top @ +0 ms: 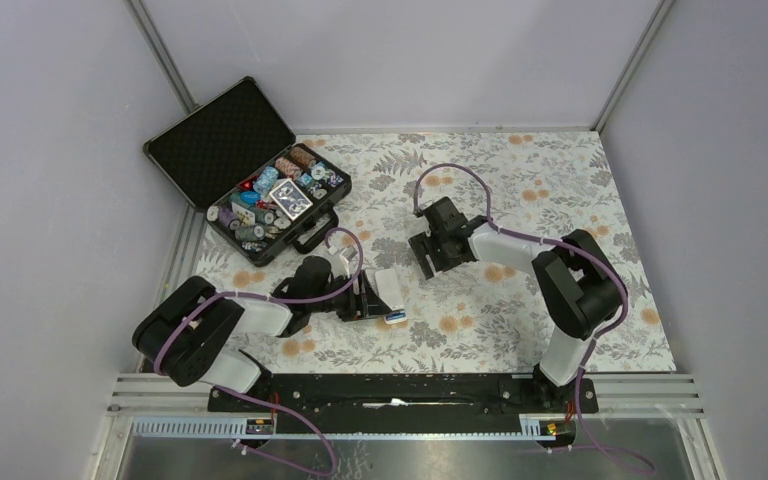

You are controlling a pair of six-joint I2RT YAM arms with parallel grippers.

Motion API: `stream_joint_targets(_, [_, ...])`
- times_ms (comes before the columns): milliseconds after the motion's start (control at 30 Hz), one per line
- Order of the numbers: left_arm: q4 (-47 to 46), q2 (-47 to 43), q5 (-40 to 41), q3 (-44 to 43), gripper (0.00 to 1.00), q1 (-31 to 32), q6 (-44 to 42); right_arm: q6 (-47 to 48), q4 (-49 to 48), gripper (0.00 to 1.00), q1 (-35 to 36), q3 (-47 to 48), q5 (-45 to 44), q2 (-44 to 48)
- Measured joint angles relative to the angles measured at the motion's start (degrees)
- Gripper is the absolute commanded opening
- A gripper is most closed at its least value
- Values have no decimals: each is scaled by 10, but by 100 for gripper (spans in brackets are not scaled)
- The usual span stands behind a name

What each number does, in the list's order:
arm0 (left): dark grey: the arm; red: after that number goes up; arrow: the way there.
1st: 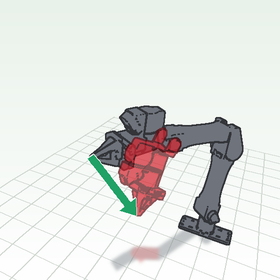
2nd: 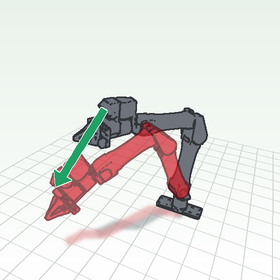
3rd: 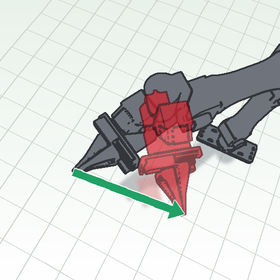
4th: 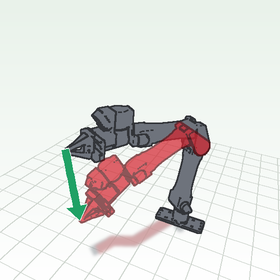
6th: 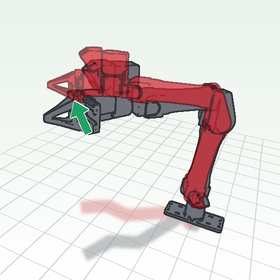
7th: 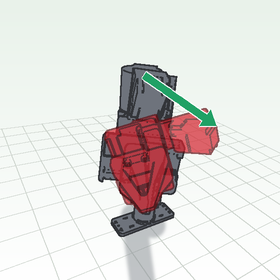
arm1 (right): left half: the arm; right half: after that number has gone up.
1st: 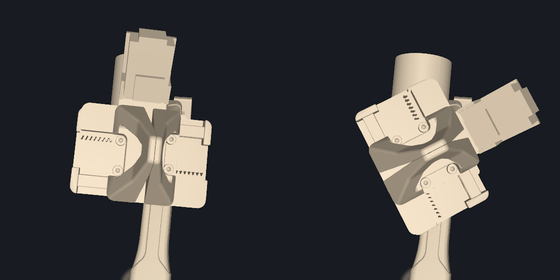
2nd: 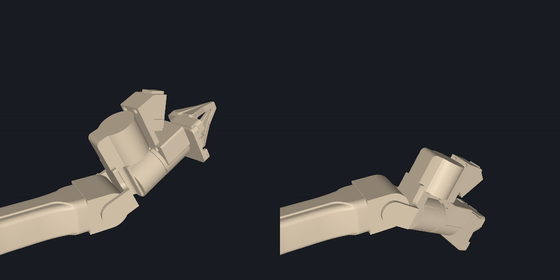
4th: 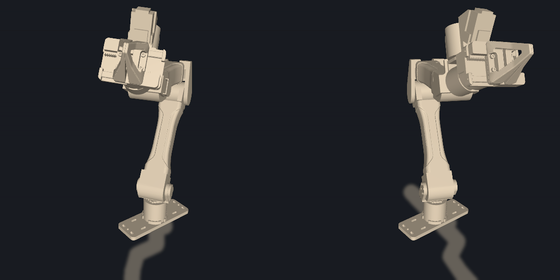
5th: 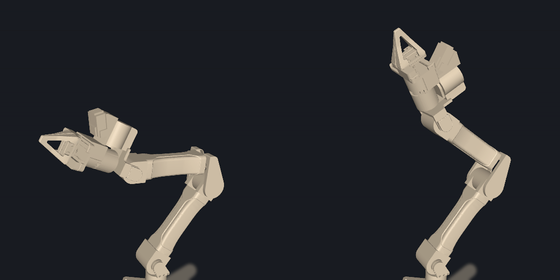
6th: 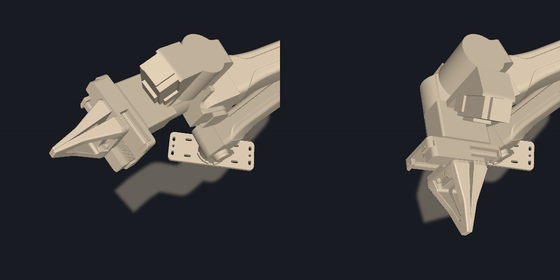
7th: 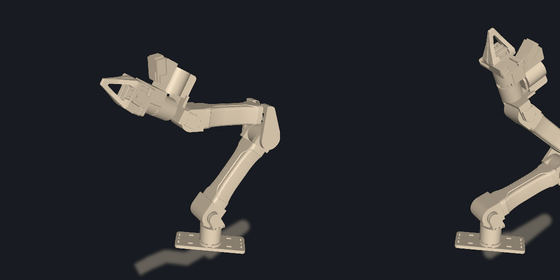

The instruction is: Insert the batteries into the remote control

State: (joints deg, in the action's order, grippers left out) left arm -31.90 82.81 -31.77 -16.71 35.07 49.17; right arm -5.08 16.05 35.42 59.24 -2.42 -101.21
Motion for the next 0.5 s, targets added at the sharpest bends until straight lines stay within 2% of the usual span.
stream_joint_targets(133, [-4,2,-1,0,62,0,1,14,6,80,0,18,2,-14])
stream_joint_targets(500, [-9,6,-2,0,62,0,3,40,15,70,0,32,10,-26])
